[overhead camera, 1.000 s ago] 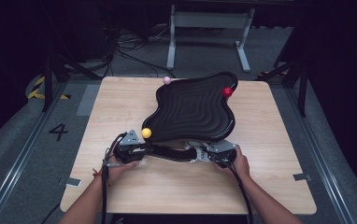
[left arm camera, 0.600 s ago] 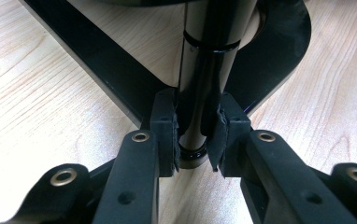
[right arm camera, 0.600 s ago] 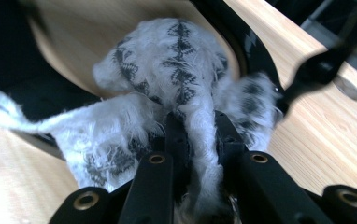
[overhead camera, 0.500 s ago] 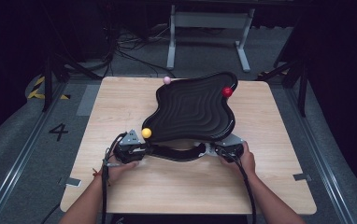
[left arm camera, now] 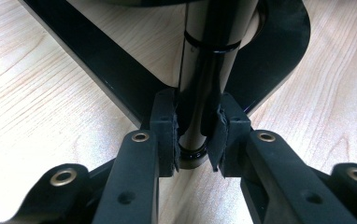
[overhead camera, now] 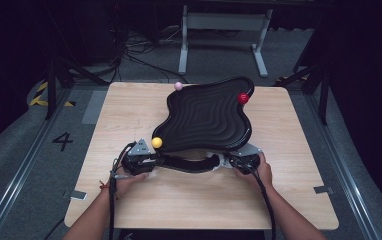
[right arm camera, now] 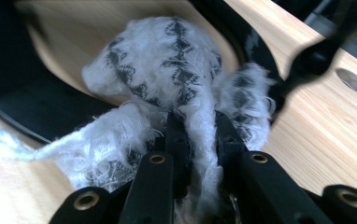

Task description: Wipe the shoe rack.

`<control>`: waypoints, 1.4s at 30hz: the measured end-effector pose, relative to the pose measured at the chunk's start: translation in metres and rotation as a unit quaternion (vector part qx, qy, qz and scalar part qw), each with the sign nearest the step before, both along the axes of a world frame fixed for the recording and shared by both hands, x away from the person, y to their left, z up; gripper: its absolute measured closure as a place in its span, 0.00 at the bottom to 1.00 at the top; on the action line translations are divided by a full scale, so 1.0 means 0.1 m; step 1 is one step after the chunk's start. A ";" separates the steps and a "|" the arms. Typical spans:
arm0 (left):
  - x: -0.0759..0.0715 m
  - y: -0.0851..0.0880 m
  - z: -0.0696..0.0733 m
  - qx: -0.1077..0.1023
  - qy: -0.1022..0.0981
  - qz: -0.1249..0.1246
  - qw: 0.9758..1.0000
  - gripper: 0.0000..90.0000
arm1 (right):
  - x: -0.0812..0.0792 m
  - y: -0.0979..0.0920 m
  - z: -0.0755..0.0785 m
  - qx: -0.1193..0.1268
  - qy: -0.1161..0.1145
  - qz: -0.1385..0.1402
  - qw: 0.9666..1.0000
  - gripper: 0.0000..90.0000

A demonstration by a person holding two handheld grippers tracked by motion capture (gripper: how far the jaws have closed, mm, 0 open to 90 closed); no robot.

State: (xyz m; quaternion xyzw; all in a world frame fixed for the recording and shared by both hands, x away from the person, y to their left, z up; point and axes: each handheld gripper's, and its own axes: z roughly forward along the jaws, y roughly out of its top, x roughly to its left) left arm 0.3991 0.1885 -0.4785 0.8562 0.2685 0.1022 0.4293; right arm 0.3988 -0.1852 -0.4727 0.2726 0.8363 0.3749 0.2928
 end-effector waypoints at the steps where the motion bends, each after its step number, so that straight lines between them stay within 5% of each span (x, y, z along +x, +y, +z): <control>1: 0.00 0.00 0.00 0.001 0.001 0.000 1.000 0.82 | -0.01 0.03 0.00 0.000 0.000 0.005 1.000 0.89; 12: 0.00 0.00 0.00 -0.002 0.004 0.003 1.000 0.82 | -0.28 0.44 -0.05 -0.023 -0.005 0.062 0.998 0.89; 21: -0.02 -0.01 0.00 -0.006 0.009 -0.003 1.000 0.81 | -0.42 0.67 -0.05 -0.008 0.001 0.095 0.995 0.89; 26: -0.05 -0.03 0.01 -0.001 0.009 -0.009 1.000 0.82 | -0.40 0.59 -0.05 -0.013 0.000 0.093 0.996 0.89; 35: -0.04 -0.03 0.00 -0.005 0.009 -0.010 1.000 0.82 | -0.20 0.24 -0.05 -0.011 -0.003 0.041 0.999 0.89; 42: -0.08 -0.09 0.00 -0.005 0.009 -0.019 1.000 0.81 | -0.14 0.18 -0.05 -0.017 -0.010 0.024 1.000 0.89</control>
